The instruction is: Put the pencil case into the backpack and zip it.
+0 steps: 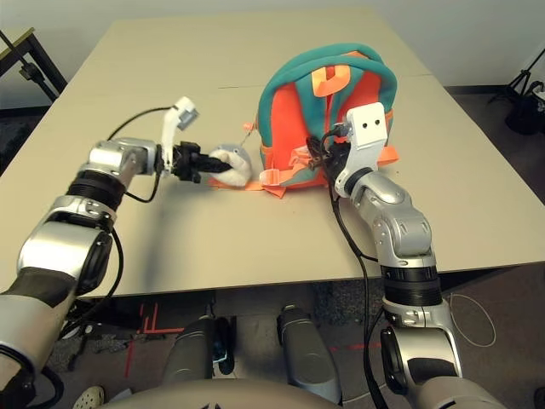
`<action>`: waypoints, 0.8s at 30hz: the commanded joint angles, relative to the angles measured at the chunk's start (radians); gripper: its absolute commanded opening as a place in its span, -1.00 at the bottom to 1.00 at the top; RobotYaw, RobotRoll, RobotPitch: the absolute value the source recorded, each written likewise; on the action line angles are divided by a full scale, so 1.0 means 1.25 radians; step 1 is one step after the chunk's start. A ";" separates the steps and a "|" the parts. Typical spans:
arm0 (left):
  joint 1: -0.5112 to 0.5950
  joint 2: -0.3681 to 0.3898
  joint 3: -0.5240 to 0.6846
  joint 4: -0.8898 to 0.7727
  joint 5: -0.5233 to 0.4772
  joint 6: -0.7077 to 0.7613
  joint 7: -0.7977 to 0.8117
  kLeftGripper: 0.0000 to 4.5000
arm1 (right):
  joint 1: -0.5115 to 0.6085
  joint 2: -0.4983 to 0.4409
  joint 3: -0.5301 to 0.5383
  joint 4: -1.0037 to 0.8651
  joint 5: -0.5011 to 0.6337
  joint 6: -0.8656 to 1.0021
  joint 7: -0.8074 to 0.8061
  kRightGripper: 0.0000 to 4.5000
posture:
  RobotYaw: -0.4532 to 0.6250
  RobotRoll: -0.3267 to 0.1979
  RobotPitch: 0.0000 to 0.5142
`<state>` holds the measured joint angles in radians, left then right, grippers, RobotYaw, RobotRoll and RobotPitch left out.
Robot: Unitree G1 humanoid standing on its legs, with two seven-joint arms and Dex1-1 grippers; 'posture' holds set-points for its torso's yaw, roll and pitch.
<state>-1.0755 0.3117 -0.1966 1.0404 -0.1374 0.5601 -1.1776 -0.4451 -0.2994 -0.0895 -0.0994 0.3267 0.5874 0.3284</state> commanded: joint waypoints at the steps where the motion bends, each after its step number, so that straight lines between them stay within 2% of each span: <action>1: -0.007 -0.022 -0.047 0.075 0.071 -0.009 -0.007 -0.87 | 0.001 0.002 0.011 0.004 -0.007 0.011 -0.001 -0.75 | -0.58 0.25 -0.60; 5: -0.019 -0.034 -0.062 0.099 0.104 -0.030 -0.037 -0.87 | 0.006 0.002 0.010 -0.004 -0.007 0.013 -0.006 -0.75 | -0.61 0.25 -0.61; 11: -0.040 -0.006 0.003 0.079 0.071 -0.031 -0.056 -0.87 | 0.003 -0.002 0.006 -0.025 -0.004 0.021 -0.011 -0.75 | -0.63 0.25 -0.61; 13: -0.047 0.005 0.029 0.060 0.050 -0.013 -0.075 -0.53 | 0.001 -0.006 0.004 -0.029 -0.006 0.022 -0.012 -0.75 | -0.64 0.25 -0.63; 17: -0.054 0.024 0.076 0.002 0.008 0.051 -0.095 0.15 | 0.004 -0.016 -0.015 -0.058 0.011 0.049 -0.015 -0.14 | -0.63 0.25 -0.64; 21: -0.019 0.041 0.078 -0.091 -0.003 0.099 -0.106 0.87 | 0.016 -0.037 -0.036 -0.103 0.038 0.092 -0.006 0.54 | -0.63 0.25 -0.64; 22: -0.010 0.044 0.077 -0.113 -0.005 0.110 -0.106 1.00 | 0.020 -0.044 -0.041 -0.114 0.044 0.102 -0.004 0.72 | -0.63 0.25 -0.64; 23: 0.001 0.048 0.077 -0.138 -0.009 0.123 -0.106 1.00 | 0.026 -0.055 -0.050 -0.129 0.055 0.119 0.001 0.91 | -0.63 0.25 -0.63; 24: 0.012 0.051 0.078 -0.162 -0.014 0.136 -0.105 1.00 | 0.033 -0.067 -0.059 -0.146 0.067 0.135 0.008 0.99 | -0.63 0.25 -0.63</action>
<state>-1.0828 0.3650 -0.0973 0.8724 -0.1396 0.7003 -1.3022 -0.4188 -0.3646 -0.1375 -0.2457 0.3846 0.7199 0.3259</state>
